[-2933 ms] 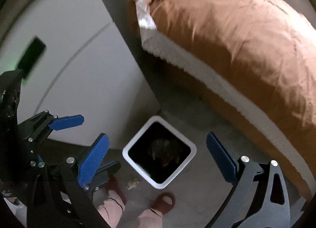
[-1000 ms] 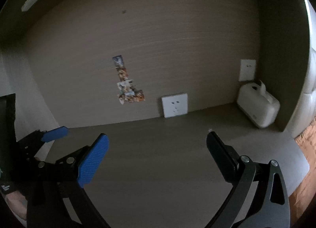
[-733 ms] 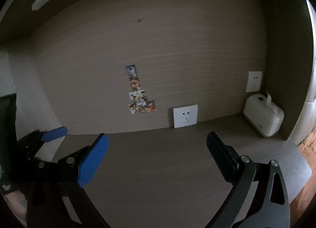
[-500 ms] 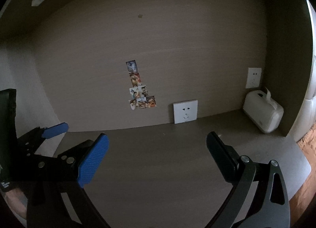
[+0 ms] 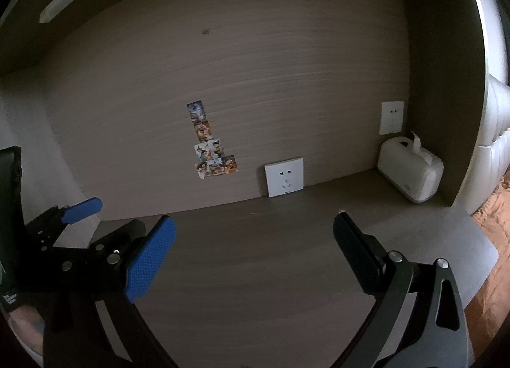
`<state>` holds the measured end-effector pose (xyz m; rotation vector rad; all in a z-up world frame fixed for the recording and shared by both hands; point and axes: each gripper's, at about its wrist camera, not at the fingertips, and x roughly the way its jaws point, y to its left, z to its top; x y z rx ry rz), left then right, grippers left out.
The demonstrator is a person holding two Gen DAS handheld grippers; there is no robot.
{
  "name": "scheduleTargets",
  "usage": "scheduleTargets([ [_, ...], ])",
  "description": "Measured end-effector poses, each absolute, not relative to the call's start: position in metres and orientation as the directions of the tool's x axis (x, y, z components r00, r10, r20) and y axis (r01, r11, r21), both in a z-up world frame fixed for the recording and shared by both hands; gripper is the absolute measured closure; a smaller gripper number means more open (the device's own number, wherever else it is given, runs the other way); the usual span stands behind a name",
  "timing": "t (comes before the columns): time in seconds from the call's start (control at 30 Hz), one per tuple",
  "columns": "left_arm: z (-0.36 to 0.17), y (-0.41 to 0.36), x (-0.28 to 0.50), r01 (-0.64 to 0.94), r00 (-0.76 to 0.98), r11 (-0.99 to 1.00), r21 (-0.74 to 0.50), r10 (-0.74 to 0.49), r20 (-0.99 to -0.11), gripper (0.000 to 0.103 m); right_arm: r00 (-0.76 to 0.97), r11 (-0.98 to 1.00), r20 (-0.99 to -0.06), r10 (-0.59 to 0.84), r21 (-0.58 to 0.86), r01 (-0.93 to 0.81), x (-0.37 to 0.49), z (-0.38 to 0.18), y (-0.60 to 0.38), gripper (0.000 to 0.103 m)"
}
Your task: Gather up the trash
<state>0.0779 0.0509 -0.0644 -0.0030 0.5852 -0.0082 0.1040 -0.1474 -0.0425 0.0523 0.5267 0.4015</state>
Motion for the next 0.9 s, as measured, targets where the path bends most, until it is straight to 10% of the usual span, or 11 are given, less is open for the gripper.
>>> scheduleTargets([
  [0.9,-0.065,0.065,0.085,0.013,0.851,1.000,-0.010,-0.017,-0.526,0.005,0.833,0.955,-0.466,0.297,0.129,-0.267,0.118,-0.044,-0.142,0.005],
])
